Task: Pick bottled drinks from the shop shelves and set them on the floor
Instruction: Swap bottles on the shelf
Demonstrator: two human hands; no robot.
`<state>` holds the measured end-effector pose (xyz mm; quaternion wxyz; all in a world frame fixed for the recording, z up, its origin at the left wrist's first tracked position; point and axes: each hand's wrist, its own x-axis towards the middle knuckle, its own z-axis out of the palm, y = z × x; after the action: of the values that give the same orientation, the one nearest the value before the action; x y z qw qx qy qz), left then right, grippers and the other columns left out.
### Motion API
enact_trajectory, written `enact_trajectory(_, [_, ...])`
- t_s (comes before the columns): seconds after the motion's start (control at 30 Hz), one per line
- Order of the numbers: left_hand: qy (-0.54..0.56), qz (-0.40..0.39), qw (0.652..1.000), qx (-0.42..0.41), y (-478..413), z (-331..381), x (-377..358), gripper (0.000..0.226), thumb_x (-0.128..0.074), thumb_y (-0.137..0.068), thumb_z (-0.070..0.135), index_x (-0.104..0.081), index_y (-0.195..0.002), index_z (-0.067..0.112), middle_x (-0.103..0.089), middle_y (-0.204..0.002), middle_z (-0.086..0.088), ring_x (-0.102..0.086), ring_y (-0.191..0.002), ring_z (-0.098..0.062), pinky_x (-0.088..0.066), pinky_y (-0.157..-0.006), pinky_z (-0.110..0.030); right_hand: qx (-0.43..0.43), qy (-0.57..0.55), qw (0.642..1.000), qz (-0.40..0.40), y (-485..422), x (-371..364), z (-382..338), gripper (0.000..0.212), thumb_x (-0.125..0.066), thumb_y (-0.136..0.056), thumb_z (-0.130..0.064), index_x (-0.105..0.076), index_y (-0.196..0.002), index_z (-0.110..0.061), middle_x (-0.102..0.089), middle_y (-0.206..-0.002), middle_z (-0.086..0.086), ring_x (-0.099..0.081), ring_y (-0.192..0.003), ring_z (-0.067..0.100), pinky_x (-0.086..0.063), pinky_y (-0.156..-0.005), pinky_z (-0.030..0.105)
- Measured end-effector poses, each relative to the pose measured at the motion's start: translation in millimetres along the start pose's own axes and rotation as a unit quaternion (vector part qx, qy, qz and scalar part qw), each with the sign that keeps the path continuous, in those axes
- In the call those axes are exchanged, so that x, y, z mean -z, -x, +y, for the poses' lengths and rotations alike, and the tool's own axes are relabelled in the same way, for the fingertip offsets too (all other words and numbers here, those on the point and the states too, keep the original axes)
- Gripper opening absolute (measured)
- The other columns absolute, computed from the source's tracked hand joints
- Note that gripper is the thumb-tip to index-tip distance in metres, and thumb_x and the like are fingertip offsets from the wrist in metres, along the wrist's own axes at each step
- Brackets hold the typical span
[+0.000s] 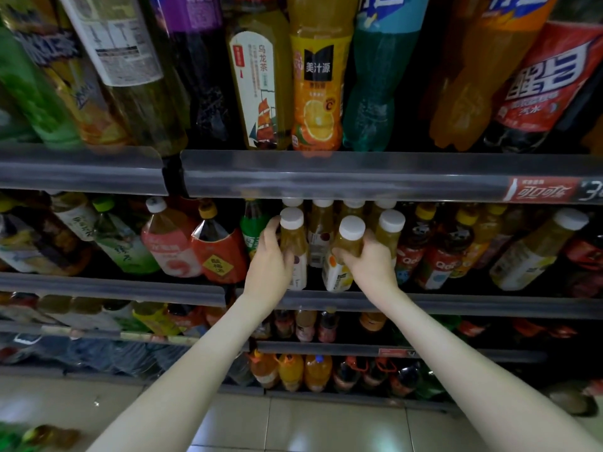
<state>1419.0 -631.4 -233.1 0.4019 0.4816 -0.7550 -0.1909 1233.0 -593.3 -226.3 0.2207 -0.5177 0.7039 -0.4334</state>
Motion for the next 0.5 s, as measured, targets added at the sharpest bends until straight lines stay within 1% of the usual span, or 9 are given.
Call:
enact_trajectory(0.07, [-0.055, -0.01, 0.998, 0.001, -6.1, 3.4, -1.9, 0.068, -0.059, -0.093, 0.026, -0.023, -0.148, 0.009, -0.052, -0.13, -0.021, -0.058, -0.109, -0.038, -0.05, -0.072, -0.036, 0.003, 0.004, 1.0, -0.005, 1.7, -1.9, -0.1, 0.033, -0.072, -0.085, -0.032, -0.051, -0.109, -0.025, -0.055, -0.089, -0.015, -0.053, -0.087, 0.008, -0.04, -0.075, 0.023])
enact_trajectory(0.13, [-0.11, -0.015, 0.993, 0.043, -15.4, 13.6, -5.2, 0.075, -0.06, -0.091, 0.04, -0.022, -0.148, 0.008, -0.054, -0.126, -0.021, -0.058, -0.105, -0.039, -0.049, -0.069, -0.04, 0.006, 0.011, 1.0, -0.007, 4.4, -3.9, -1.6, 0.035, -0.071, -0.085, -0.032, -0.05, -0.111, -0.023, -0.057, -0.093, -0.01, -0.054, -0.089, 0.011, -0.042, -0.077, 0.027])
enact_trajectory(0.17, [-0.126, -0.012, 0.989, 0.072, -19.6, 18.7, -7.8, 0.076, -0.06, -0.09, 0.044, -0.025, -0.146, 0.006, -0.056, -0.122, -0.021, -0.059, -0.102, -0.039, -0.048, -0.068, -0.04, 0.009, 0.012, 1.0, -0.005, 6.1, -4.7, -2.1, 0.034, -0.071, -0.085, -0.032, -0.05, -0.11, -0.024, -0.057, -0.096, -0.009, -0.053, -0.09, 0.011, -0.042, -0.078, 0.028])
enact_trajectory(0.23, [-0.133, -0.003, 0.984, 0.115, -25.8, 25.3, -11.3, 0.07, -0.062, -0.089, 0.043, -0.034, -0.136, 0.0, -0.058, -0.116, -0.02, -0.061, -0.097, -0.038, -0.048, -0.069, -0.041, 0.015, 0.003, 1.0, 0.008, 9.0, -4.8, -1.3, 0.035, -0.072, -0.084, -0.033, -0.047, -0.107, -0.029, -0.056, -0.098, -0.01, -0.052, -0.092, 0.009, -0.041, -0.079, 0.027])
enact_trajectory(0.3, [-0.085, -0.005, 0.989, 0.12, -27.6, 23.2, -12.0, 0.059, -0.065, -0.088, 0.037, -0.041, -0.126, -0.002, -0.06, -0.109, -0.019, -0.061, -0.095, -0.037, -0.047, -0.07, -0.038, 0.014, -0.001, 1.0, 0.023, 11.0, -2.2, 1.6, 0.036, -0.074, -0.083, -0.034, -0.047, -0.106, -0.031, -0.055, -0.097, -0.014, -0.052, -0.093, 0.007, -0.041, -0.08, 0.026])
enact_trajectory(0.37, [0.026, -0.041, 0.993, 0.109, -29.7, 13.9, -5.9, 0.05, -0.068, -0.087, 0.03, -0.044, -0.122, 0.004, -0.063, -0.104, -0.009, -0.062, -0.095, -0.029, -0.049, -0.071, -0.03, 0.011, -0.002, 0.999, 0.031, 12.3, 1.0, 4.9, 0.037, -0.074, -0.081, -0.037, -0.047, -0.106, -0.031, -0.052, -0.092, -0.02, -0.052, -0.093, 0.006, -0.041, -0.079, 0.025])
enact_trajectory(0.43, [0.127, -0.102, 0.981, 0.108, -33.2, 4.5, 5.0, 0.042, -0.069, -0.087, 0.024, -0.047, -0.121, 0.016, -0.062, -0.102, 0.008, -0.061, -0.102, -0.019, -0.047, -0.072, -0.014, 0.013, -0.001, 0.999, 0.032, 13.8, 3.0, 7.1, 0.038, -0.075, -0.08, -0.038, -0.047, -0.105, -0.031, -0.05, -0.089, -0.023, -0.051, -0.092, 0.006, -0.041, -0.078, 0.025])
enact_trajectory(0.47, [0.165, -0.123, 0.972, 0.113, -35.6, 0.5, 9.8, 0.04, -0.07, -0.086, 0.021, -0.048, -0.12, 0.021, -0.061, -0.104, 0.013, -0.06, -0.106, -0.016, -0.045, -0.074, -0.008, 0.016, 0.002, 0.999, 0.032, 14.5, 3.4, 7.4, 0.038, -0.076, -0.08, -0.039, -0.048, -0.105, -0.03, -0.051, -0.09, -0.023, -0.051, -0.092, 0.006, -0.041, -0.079, 0.025])
enact_trajectory(0.5, [0.187, -0.138, 0.966, 0.118, -38.4, -2.9, 12.6, 0.04, -0.07, -0.086, 0.019, -0.048, -0.12, 0.024, -0.06, -0.107, 0.014, -0.059, -0.109, -0.015, -0.045, -0.079, -0.009, 0.016, 0.004, 0.999, 0.031, 15.4, 3.7, 7.2, 0.039, -0.076, -0.08, -0.039, -0.05, -0.107, -0.03, -0.052, -0.092, -0.02, -0.051, -0.093, 0.006, -0.041, -0.079, 0.025])
